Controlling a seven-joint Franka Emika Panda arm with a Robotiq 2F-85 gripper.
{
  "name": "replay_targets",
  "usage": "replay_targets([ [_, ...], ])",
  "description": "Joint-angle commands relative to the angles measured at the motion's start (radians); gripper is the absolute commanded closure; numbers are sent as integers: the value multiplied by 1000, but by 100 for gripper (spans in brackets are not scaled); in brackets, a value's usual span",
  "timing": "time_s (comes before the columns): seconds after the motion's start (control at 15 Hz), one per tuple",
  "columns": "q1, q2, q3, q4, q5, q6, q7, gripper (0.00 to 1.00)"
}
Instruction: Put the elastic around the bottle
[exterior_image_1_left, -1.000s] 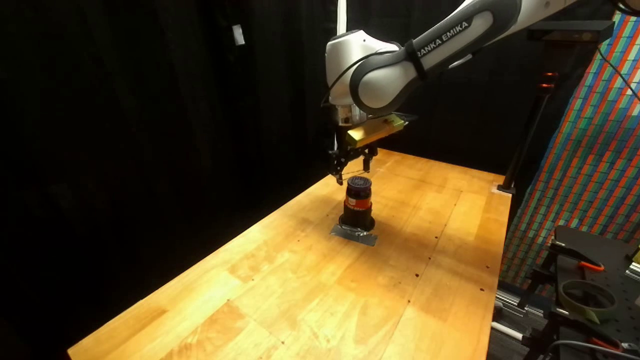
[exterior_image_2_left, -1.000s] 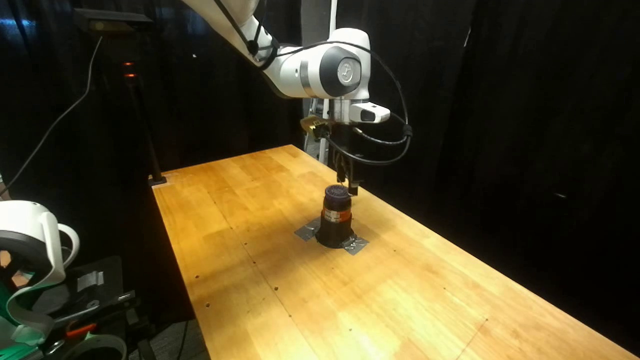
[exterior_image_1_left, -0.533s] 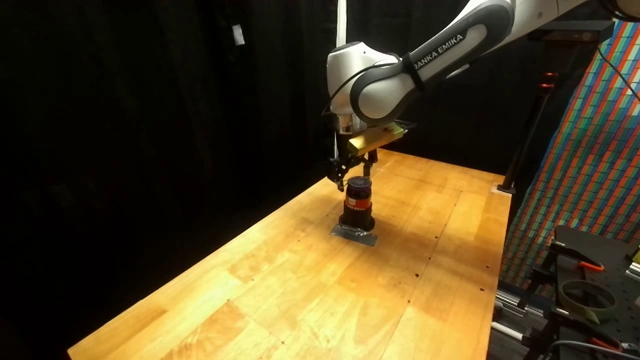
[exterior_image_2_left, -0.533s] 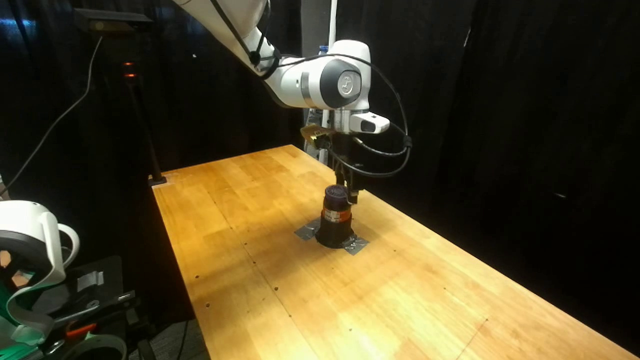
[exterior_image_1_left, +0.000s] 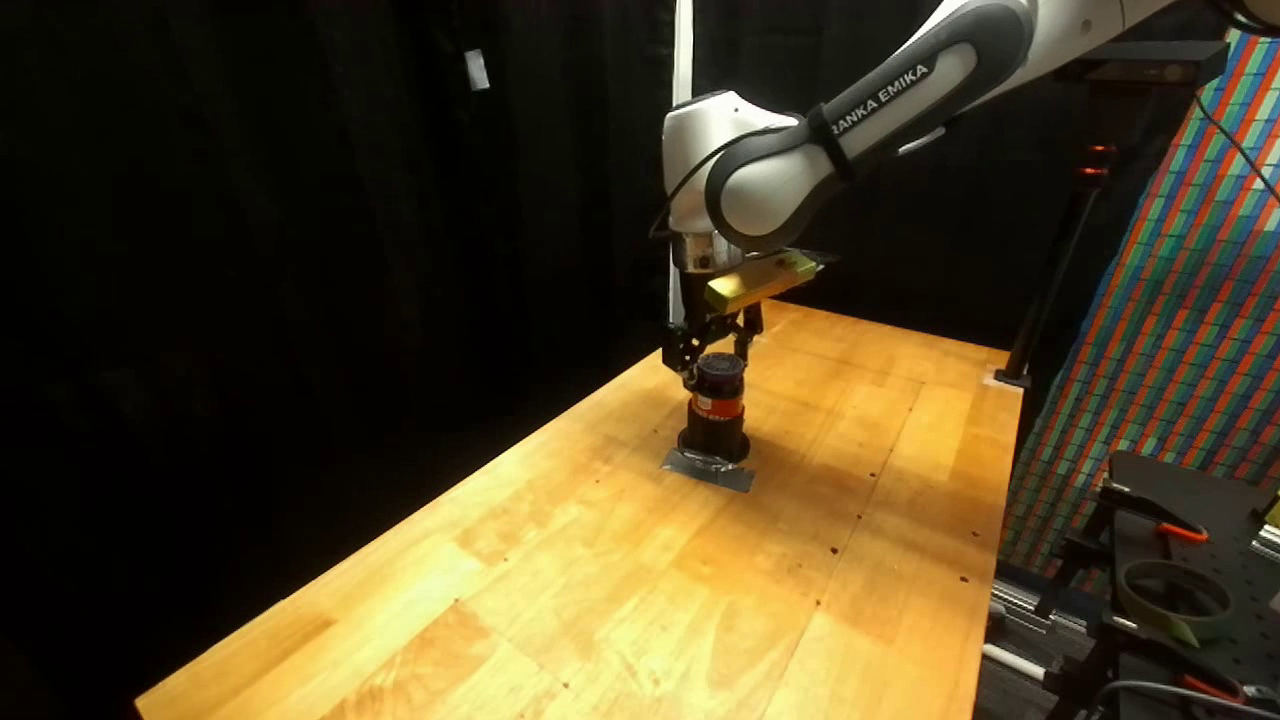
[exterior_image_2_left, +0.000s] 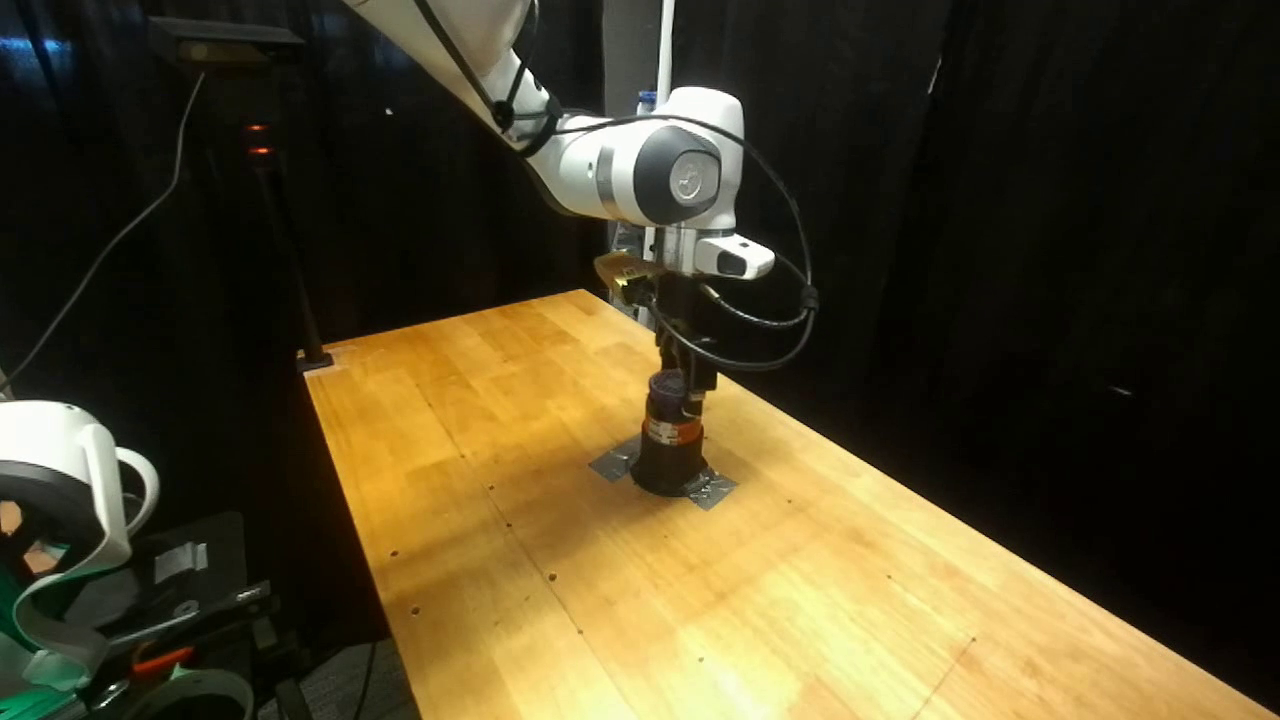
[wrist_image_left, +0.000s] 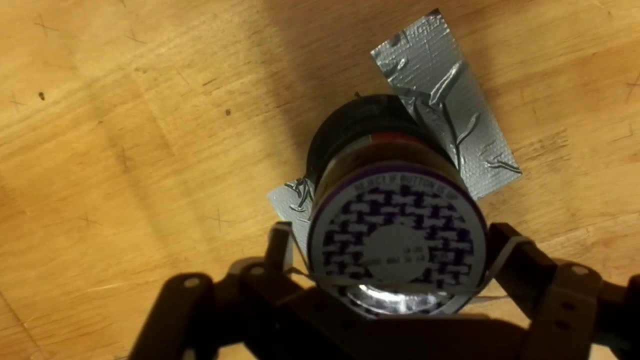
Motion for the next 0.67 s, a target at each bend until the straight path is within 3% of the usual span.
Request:
replay_targets([
  [0.0,5,-96,4,-116,60,16,-46,0],
  [0.4,6,-180,12,-260,92,57,-73,0],
  [0.6,12,-207,7,-330,87,141,-59,0],
])
